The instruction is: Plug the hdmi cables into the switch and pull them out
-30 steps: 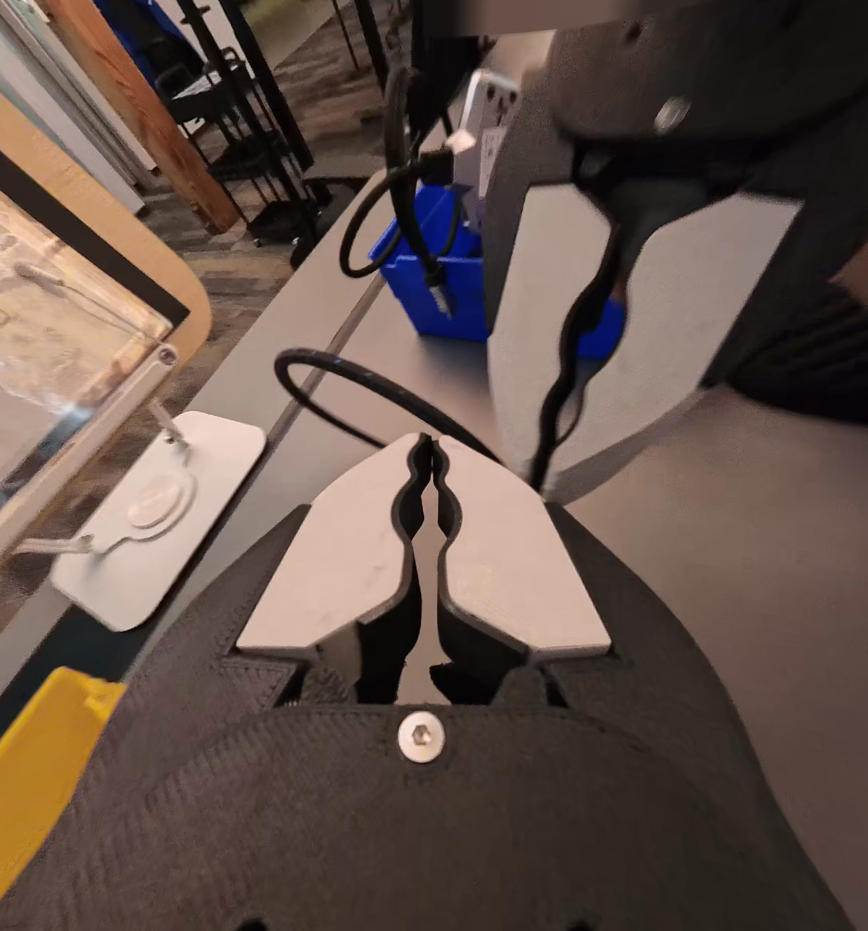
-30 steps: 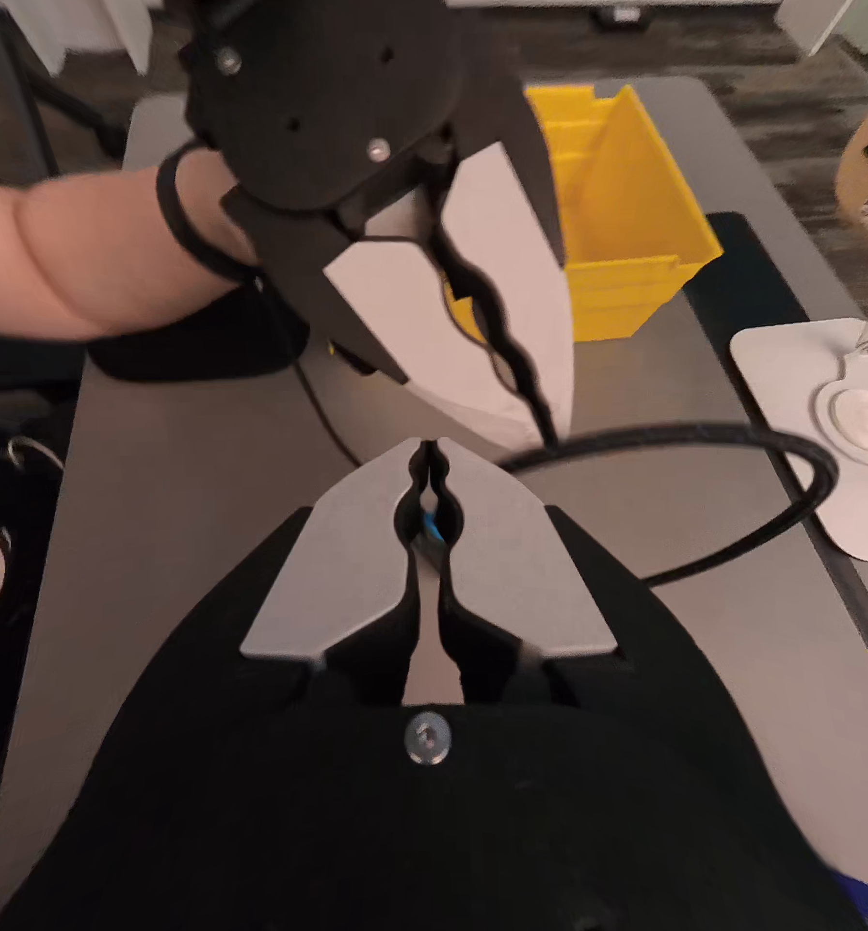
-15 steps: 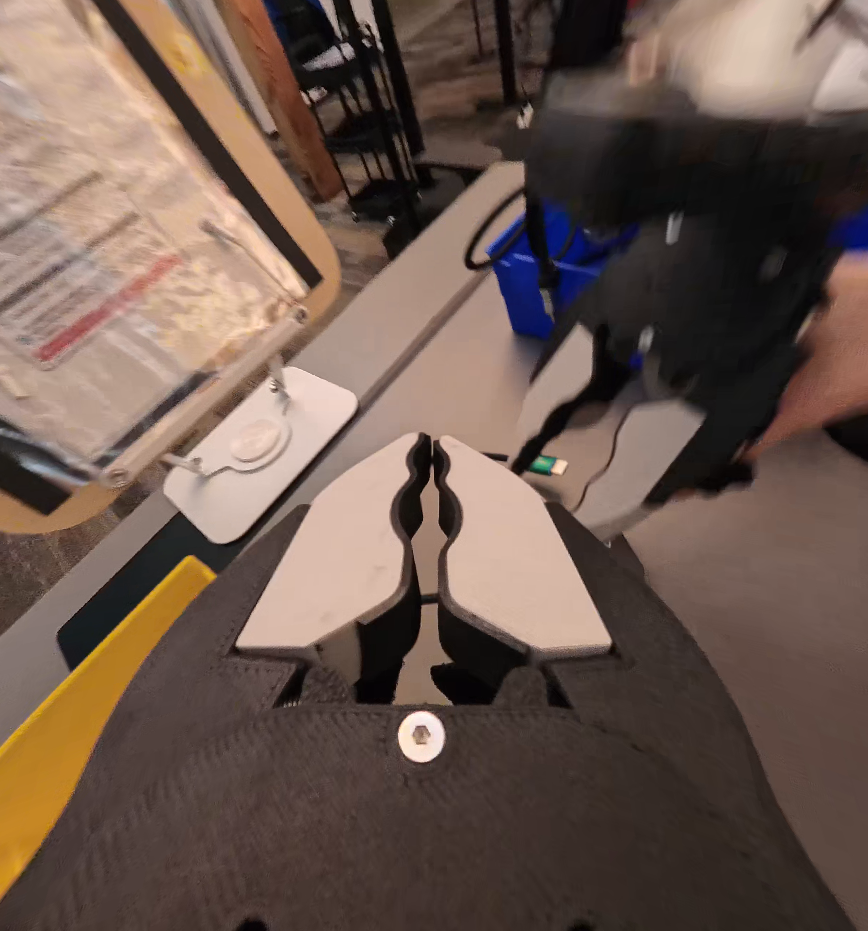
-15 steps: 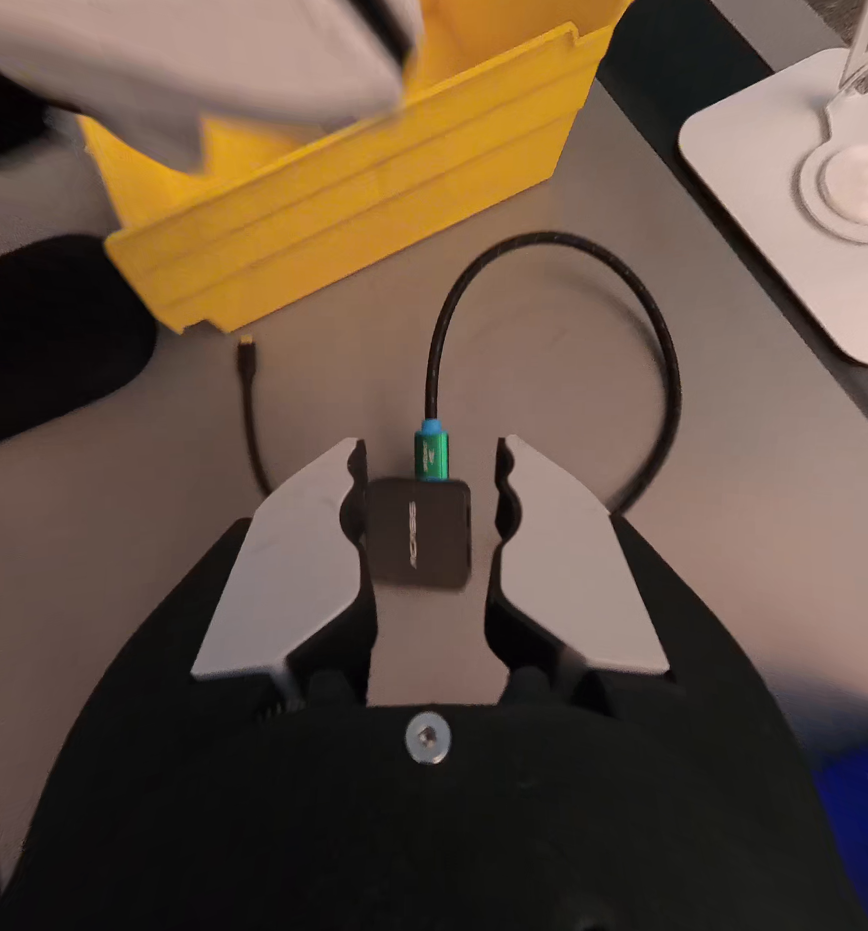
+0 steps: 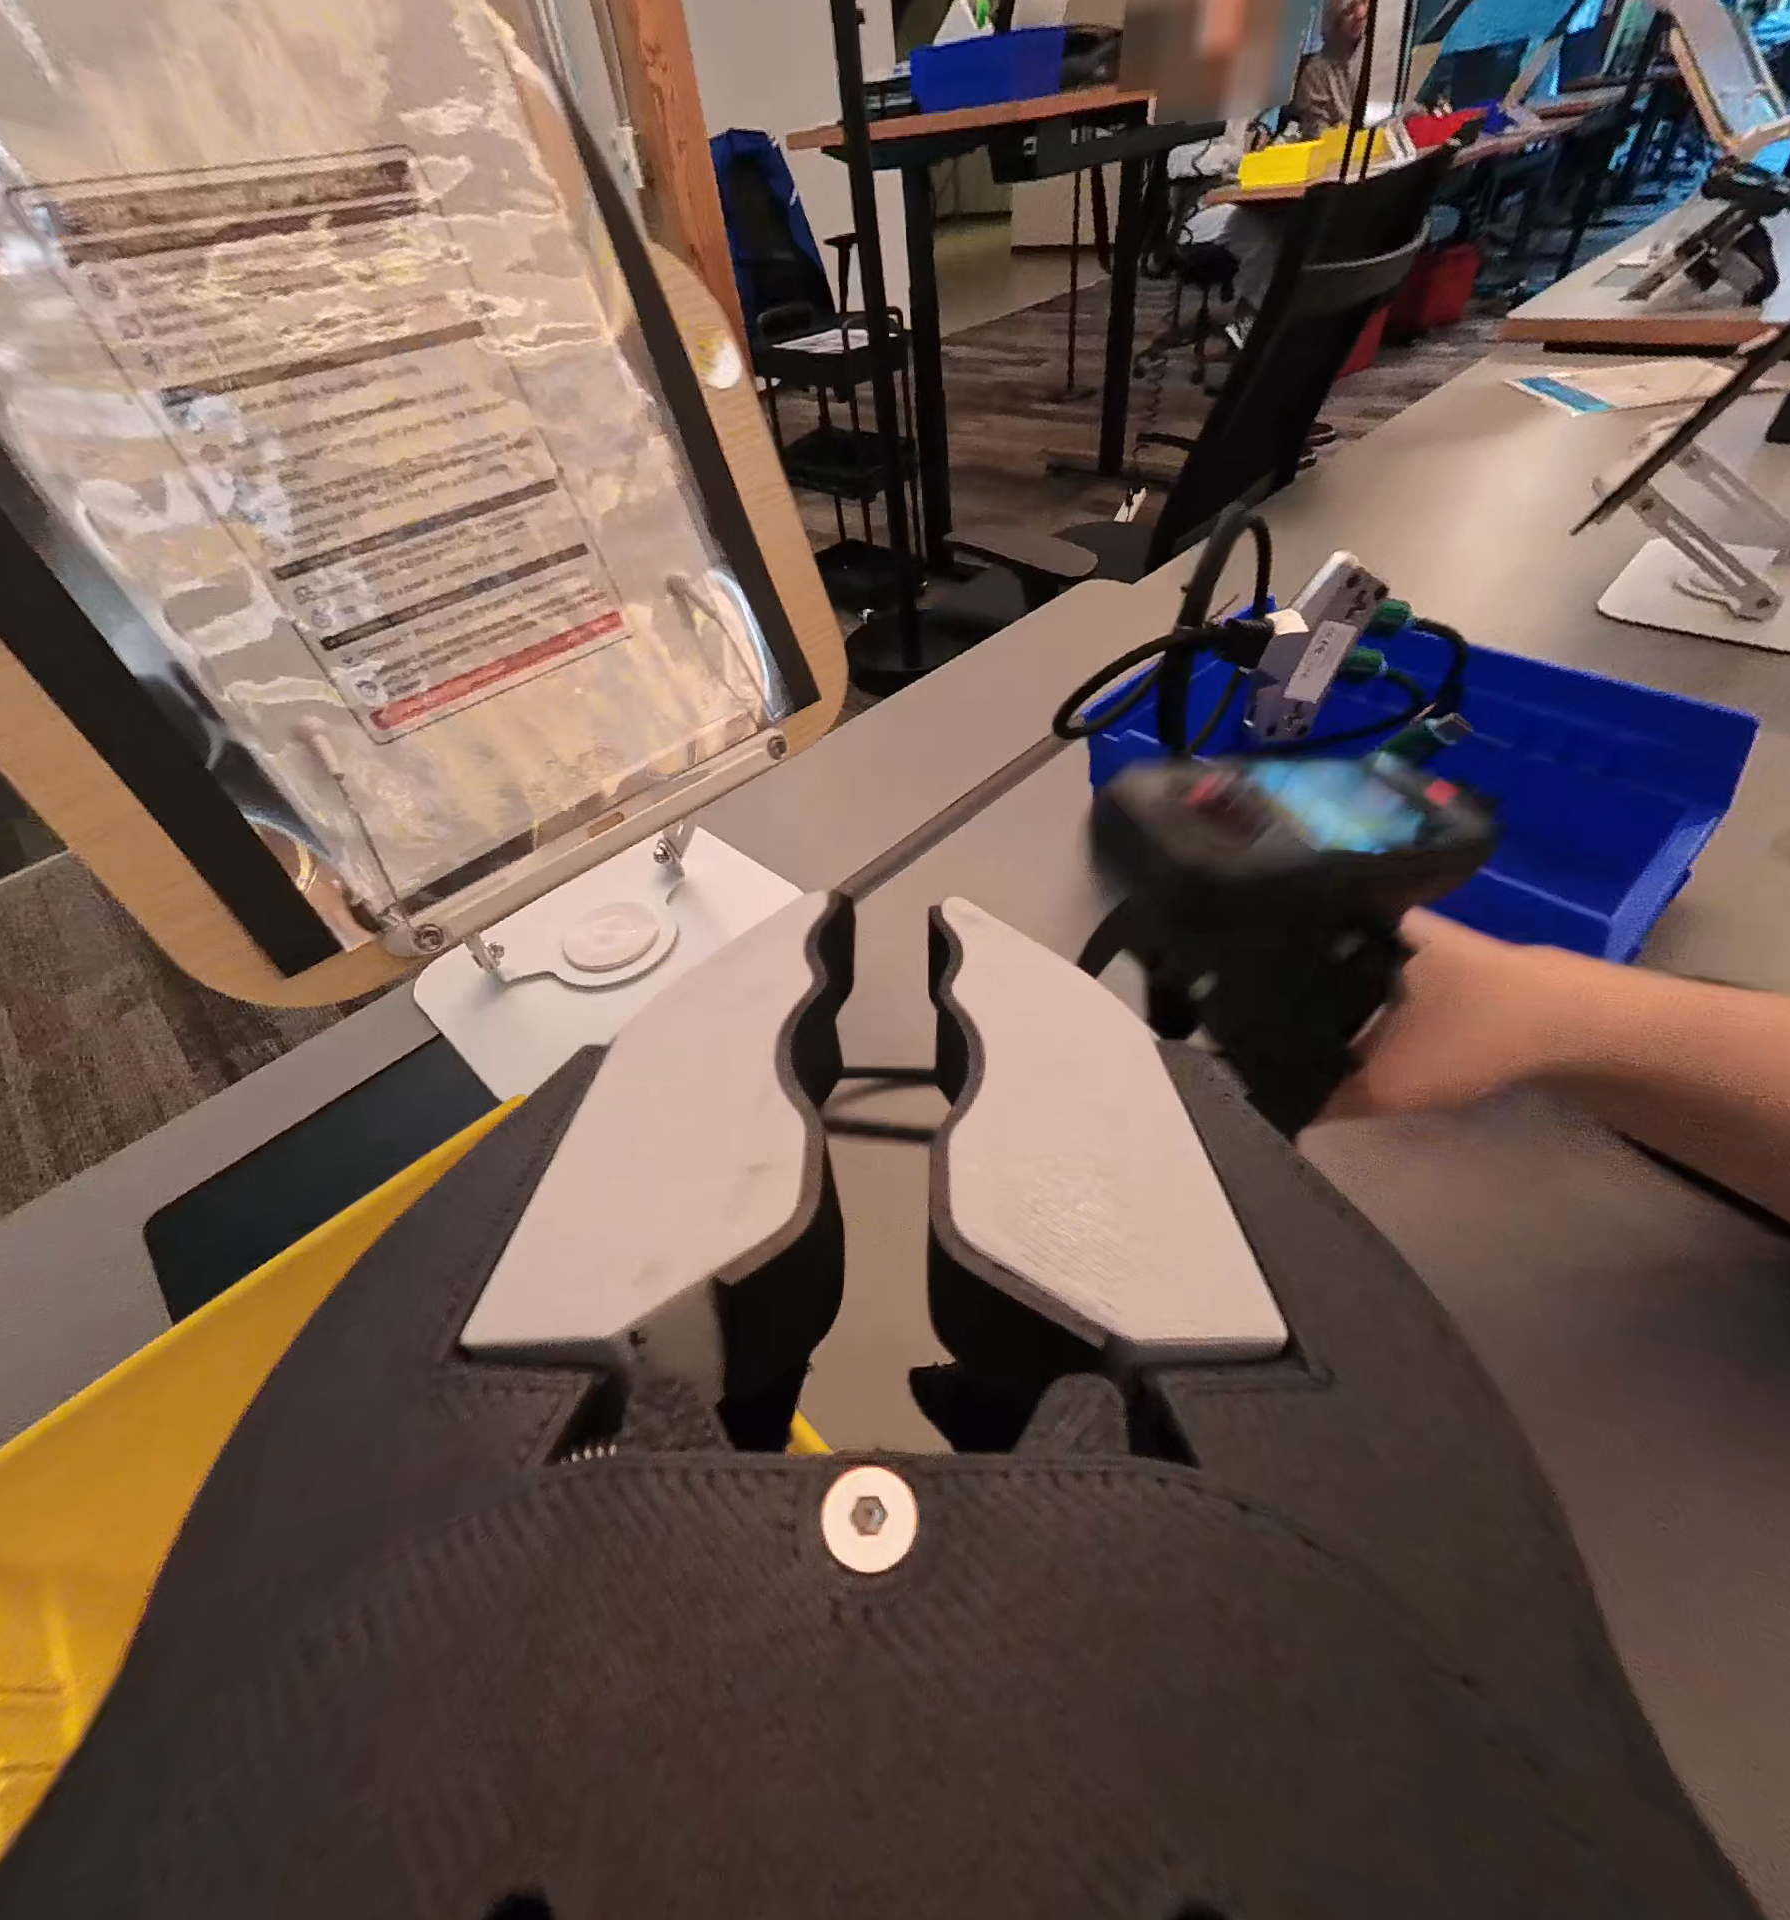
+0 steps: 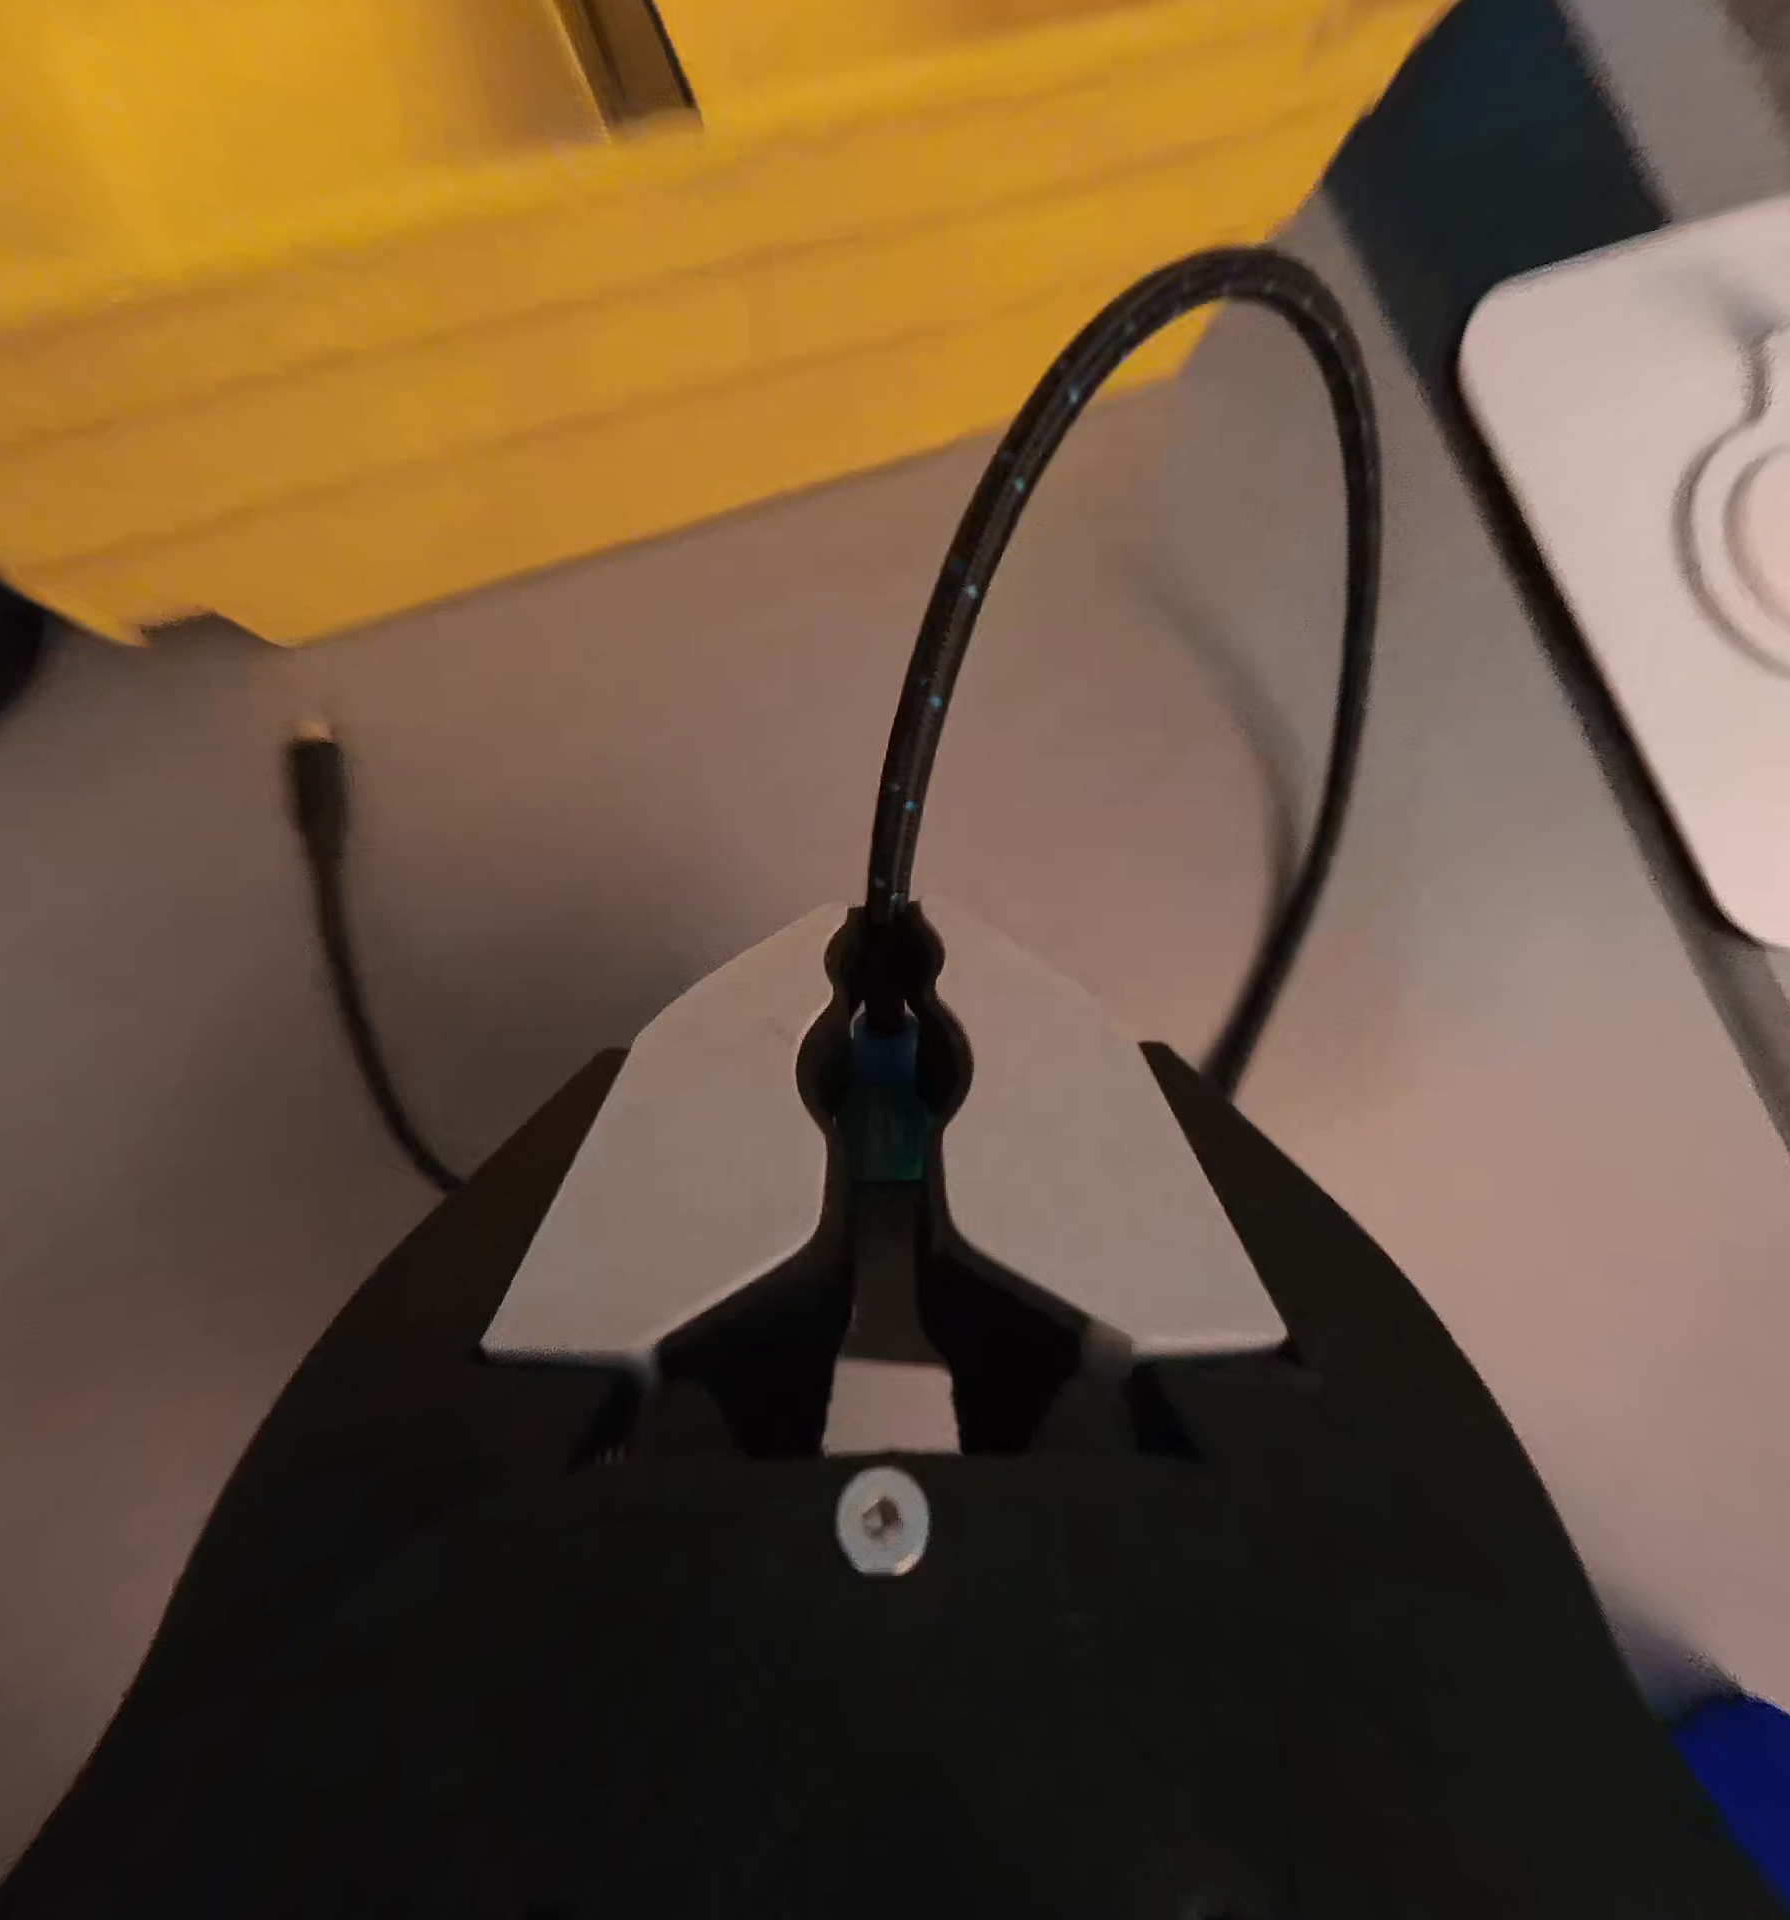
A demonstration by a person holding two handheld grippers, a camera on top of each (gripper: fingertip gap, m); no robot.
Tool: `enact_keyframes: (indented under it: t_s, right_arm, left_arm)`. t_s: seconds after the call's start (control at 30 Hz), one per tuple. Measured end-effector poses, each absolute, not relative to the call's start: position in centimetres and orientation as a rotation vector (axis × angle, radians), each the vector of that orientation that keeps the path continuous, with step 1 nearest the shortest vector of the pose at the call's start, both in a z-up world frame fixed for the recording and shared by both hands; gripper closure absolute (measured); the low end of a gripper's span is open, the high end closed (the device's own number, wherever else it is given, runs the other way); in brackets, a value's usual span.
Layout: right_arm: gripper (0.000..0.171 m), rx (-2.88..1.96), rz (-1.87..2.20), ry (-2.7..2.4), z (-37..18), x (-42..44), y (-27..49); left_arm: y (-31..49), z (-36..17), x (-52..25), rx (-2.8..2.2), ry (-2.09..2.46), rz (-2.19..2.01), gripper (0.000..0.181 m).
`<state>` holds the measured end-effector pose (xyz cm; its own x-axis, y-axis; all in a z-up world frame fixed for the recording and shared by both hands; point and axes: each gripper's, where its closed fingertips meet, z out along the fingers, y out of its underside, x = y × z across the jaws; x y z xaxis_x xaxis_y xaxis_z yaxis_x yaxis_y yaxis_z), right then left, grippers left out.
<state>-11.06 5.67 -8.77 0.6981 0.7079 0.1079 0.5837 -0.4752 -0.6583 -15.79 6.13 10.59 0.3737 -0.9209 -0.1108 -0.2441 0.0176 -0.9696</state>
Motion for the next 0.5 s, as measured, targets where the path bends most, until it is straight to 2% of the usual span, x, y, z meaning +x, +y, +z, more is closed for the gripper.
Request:
enact_keyframes:
  t_s: [0.1, 0.2, 0.27, 0.37, 0.5]
  right_arm:
    - [0.163, -1.954, 0.514, -0.918, -1.4, -10.4, 3.2]
    - [0.163, -1.527, 0.671, -1.017, 7.0, -10.5, -1.6]
    - [0.163, -1.337, 0.663, -1.048, 11.0, -10.0, -4.7]
    - [0.163, -1.091, 0.709, -1.059, 15.7, -9.0, -9.4]
    - [0.163, -0.866, 0.769, -1.027, 19.2, -7.5, -13.4]
  left_arm:
    - [6.9, 10.9, -16.1, -1.510, 1.029, -0.841, 0.162]
    - [6.9, 10.9, -15.4, -1.567, 0.924, -1.117, 0.161]
    - [5.5, 9.5, -13.8, -1.659, 0.949, -1.351, 0.147]
    - [0.9, 9.3, -10.7, -1.643, 1.009, -1.842, 0.138]
    - [-5.7, 9.7, -7.1, -1.425, 1.099, -2.302, 0.134]
